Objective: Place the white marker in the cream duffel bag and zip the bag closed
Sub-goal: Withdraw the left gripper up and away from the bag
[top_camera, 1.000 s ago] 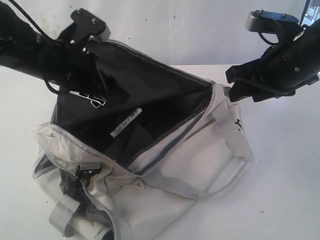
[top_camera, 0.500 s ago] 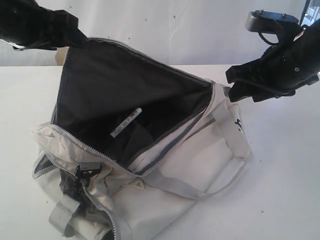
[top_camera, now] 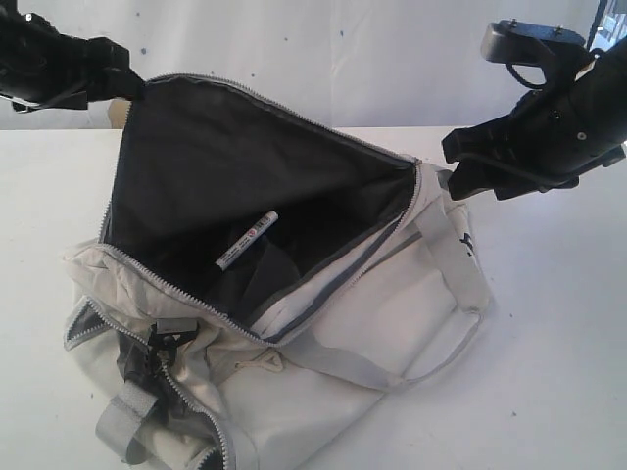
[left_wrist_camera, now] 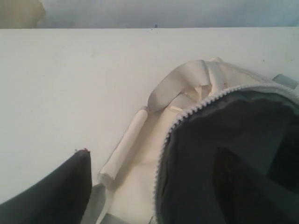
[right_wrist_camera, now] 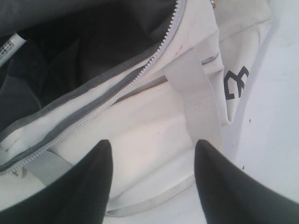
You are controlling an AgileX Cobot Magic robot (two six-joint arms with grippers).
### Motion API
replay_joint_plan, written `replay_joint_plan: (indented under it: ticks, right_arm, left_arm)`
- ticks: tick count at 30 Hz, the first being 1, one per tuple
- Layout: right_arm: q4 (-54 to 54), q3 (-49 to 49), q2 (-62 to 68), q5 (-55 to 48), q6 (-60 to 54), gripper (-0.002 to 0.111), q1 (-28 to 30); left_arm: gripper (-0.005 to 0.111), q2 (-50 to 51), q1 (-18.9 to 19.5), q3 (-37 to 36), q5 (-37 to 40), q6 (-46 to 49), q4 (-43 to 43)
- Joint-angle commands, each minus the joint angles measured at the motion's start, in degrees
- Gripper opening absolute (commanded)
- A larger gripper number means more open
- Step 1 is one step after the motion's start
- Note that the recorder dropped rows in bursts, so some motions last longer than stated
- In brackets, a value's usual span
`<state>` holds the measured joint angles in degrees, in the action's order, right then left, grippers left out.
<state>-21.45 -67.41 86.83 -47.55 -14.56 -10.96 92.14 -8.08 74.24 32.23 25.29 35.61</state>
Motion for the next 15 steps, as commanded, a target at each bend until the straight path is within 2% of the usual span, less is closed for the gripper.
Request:
replay_joint_plan:
  ticks: [1,5,7,10,15]
  right_arm:
    - [0.4,0.1,-0.3,0.4,0.0,0.049,0.2]
    - [0.4,0.1,-0.3,-0.1,0.0,0.049,0.2]
    - [0.4,0.1,-0.3,-0.3,0.0,0.049,0.2]
    - [0.4,0.1,-0.3,-0.3,0.0,0.049,0.2]
    - [0.4,0.1,-0.3,-0.1,0.0,0.049,0.2]
  left_arm:
    - [0.08,3.2,0.0,1.9,0.1,8.1,12.6]
    - [0.079,5.8,0.0,1.9,-1.6,8.1,13.7]
    - [0.072,6.9,0.0,1.9,-1.0,8.1,14.0]
    - [0.049,7.3,0.0,1.8,-0.8,8.1,14.6]
    - [0.003,7.2,0.0,1.9,-0.4,9.4,15.6]
